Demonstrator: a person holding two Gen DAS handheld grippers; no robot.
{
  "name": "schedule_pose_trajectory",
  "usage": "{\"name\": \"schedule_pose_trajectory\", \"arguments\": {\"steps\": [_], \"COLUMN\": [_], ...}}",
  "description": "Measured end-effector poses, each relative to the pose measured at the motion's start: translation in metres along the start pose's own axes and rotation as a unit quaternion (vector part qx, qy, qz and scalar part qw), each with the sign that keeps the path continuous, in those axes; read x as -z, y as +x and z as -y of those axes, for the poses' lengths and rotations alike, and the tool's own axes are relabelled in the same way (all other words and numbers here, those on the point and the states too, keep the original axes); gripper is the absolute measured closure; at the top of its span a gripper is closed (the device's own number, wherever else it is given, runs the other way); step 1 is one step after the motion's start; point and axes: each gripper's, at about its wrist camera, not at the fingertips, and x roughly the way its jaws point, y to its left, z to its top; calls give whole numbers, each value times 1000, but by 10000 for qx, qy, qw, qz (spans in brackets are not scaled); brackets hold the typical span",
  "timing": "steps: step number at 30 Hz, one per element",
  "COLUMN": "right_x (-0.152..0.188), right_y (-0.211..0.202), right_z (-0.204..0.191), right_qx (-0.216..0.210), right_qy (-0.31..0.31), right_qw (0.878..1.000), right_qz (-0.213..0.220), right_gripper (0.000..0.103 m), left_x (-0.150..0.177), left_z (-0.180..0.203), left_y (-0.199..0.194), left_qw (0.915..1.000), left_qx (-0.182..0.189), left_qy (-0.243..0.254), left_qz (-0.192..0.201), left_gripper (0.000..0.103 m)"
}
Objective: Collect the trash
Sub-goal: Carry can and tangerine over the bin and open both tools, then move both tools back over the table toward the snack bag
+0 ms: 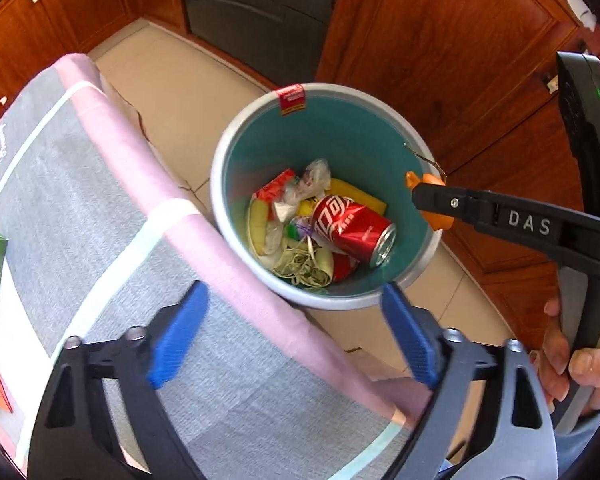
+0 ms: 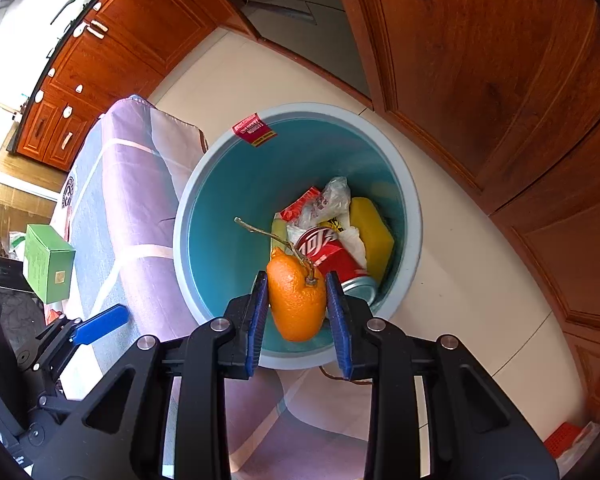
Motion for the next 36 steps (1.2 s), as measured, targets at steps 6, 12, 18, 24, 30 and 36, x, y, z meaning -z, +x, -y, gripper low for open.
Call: {"name": "schedule_pose_trajectory", "arguments": {"steps": [6, 12, 18, 24, 30, 36], "right_x": [-2, 1, 8, 21, 41, 61], "right_y": [-6, -3, -2, -8, -21, -34], "right_z": [-14, -19, -27, -43, -65, -87], "right_qx": [89, 172, 278, 396, 489, 597], "right_qy": [-160, -62, -34, -142, -308, -458], "right_qw": [9997, 9998, 9996, 9991, 9983, 9971], "right_qz": [181, 90, -10, 26, 64, 112], "right_gripper": [35, 25, 25, 20, 20, 20], "left_x": [6, 17, 30, 46, 63, 85], "left_z": [-6, -14, -23, -35, -47, -58], "left_y": [-5, -10, -19, -38, -62, -91], "left_qw": [10000, 9999, 9998, 9994, 9985, 9968], "left_qx": [22, 68, 103, 130, 202, 260], "left_qy": [-52, -114, -176, -281, -386, -448], "left_qz": [15, -9, -6, 142, 339, 613], "left_gripper": [9, 9, 9, 9, 9, 9]}}
